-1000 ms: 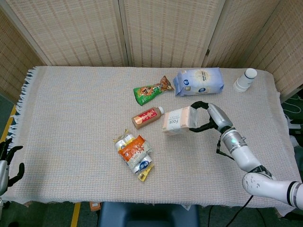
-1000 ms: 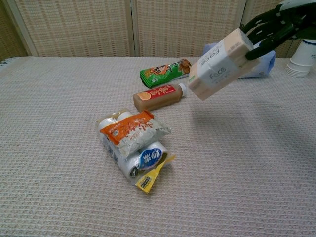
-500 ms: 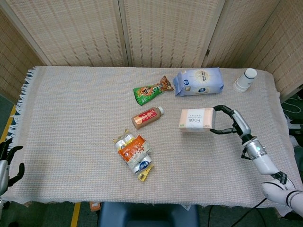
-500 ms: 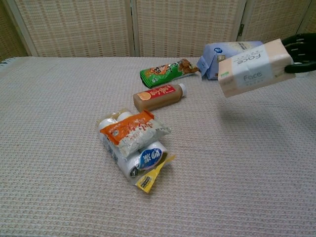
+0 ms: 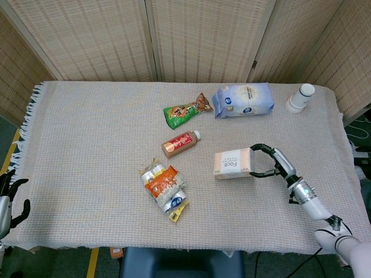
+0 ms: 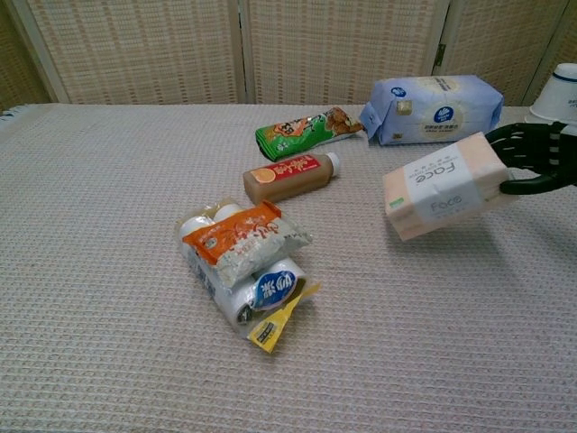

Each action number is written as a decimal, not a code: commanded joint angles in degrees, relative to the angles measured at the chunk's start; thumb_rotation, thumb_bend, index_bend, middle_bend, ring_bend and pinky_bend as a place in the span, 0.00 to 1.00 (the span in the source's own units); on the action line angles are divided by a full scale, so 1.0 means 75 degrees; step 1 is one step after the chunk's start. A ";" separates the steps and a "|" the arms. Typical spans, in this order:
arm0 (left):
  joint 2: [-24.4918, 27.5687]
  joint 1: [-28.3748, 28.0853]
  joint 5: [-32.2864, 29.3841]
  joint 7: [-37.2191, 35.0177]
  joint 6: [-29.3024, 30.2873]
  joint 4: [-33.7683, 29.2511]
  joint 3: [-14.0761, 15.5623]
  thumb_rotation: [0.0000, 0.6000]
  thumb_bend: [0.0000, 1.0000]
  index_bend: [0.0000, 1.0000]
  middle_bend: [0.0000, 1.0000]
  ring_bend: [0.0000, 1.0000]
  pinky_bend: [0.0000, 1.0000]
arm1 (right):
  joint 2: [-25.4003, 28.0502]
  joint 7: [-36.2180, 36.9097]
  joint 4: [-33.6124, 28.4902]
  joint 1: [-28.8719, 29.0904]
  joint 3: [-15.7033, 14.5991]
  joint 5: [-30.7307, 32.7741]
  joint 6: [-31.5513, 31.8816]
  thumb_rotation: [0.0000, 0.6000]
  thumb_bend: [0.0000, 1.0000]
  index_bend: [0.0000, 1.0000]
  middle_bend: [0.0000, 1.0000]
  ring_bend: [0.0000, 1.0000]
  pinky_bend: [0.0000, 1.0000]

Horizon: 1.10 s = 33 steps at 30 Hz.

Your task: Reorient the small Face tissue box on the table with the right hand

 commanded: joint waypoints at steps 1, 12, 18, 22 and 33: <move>-0.0008 -0.0003 0.0001 0.0005 -0.0006 0.0012 0.0004 1.00 0.49 0.25 0.00 0.00 0.12 | -0.0013 0.0028 0.0065 0.0049 -0.0113 -0.0010 -0.0027 1.00 0.05 0.52 0.51 0.49 0.11; -0.0010 -0.0003 -0.0028 -0.0003 -0.0008 0.0034 -0.0010 1.00 0.49 0.25 0.00 0.00 0.12 | -0.0294 0.0121 0.0536 0.0208 -0.0388 0.0047 -0.0091 1.00 0.07 0.52 0.51 0.49 0.12; 0.0011 0.0003 -0.0031 -0.0020 -0.0004 0.0014 -0.0011 1.00 0.49 0.25 0.00 0.00 0.12 | -0.0297 0.0031 0.0724 0.0206 -0.0597 0.0027 -0.0199 1.00 0.07 0.52 0.51 0.49 0.12; 0.0002 -0.0010 -0.0040 -0.0006 -0.0037 0.0021 -0.0005 1.00 0.49 0.25 0.00 0.00 0.12 | -0.0175 -0.0398 0.0832 0.0263 -0.0835 -0.0067 -0.0487 1.00 0.07 0.52 0.51 0.49 0.12; -0.0049 -0.0026 -0.0024 0.0089 -0.0038 0.0011 0.0008 1.00 0.49 0.25 0.00 0.00 0.12 | 0.0687 -0.2203 -0.0242 0.0681 -0.1113 -0.0073 -0.1396 1.00 0.07 0.49 0.51 0.44 0.05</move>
